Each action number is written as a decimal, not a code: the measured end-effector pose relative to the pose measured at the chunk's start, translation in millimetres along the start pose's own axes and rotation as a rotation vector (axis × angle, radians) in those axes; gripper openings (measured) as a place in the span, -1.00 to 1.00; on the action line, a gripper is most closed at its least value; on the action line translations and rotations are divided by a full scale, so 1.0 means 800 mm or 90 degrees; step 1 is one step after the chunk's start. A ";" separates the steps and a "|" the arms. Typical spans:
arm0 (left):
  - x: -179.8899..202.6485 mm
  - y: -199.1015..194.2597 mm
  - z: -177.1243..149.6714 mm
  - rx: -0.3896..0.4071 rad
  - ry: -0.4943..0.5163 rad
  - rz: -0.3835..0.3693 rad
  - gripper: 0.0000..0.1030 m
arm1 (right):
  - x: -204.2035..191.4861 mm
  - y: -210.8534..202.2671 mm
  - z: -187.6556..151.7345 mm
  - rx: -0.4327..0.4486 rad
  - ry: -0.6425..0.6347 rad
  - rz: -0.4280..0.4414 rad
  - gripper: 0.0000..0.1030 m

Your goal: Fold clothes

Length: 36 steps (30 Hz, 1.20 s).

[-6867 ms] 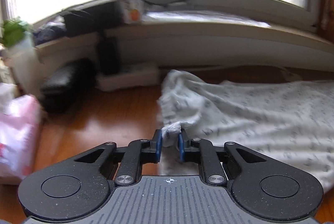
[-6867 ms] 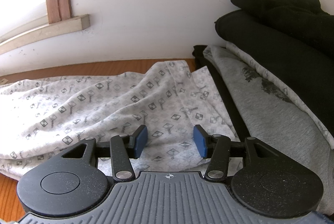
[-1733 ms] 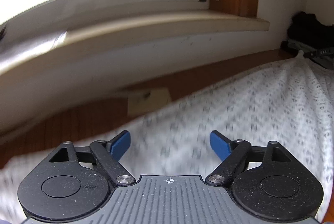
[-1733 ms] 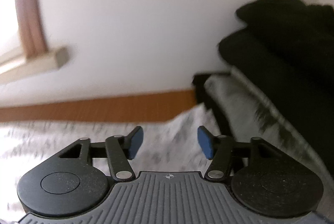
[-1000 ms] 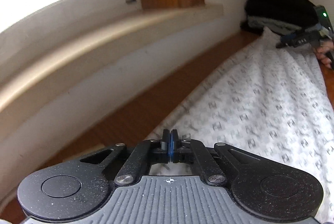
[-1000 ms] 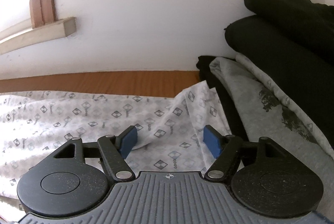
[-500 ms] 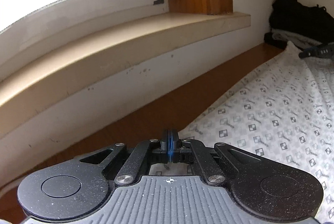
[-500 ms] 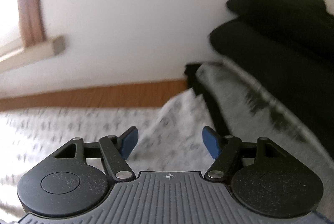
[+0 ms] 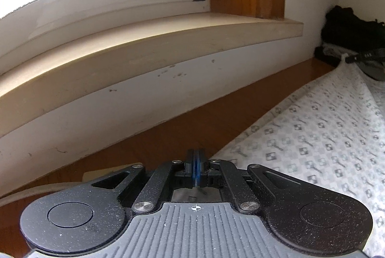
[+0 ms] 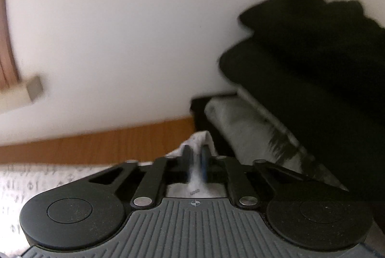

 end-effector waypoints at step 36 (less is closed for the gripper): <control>-0.025 -0.199 -0.122 0.031 -0.181 0.098 0.72 | -0.402 -0.186 -0.143 -0.050 -0.258 0.376 0.58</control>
Point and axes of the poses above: each gripper's, at about its wrist camera, not at the fingertips, and y roughly the way its jaws point, x to its right, z to its top, the point moved 9 cm from there along y, roughly the way its jaws point, and after that the axes turned 3 degrees about x, right-handed, at the moved point
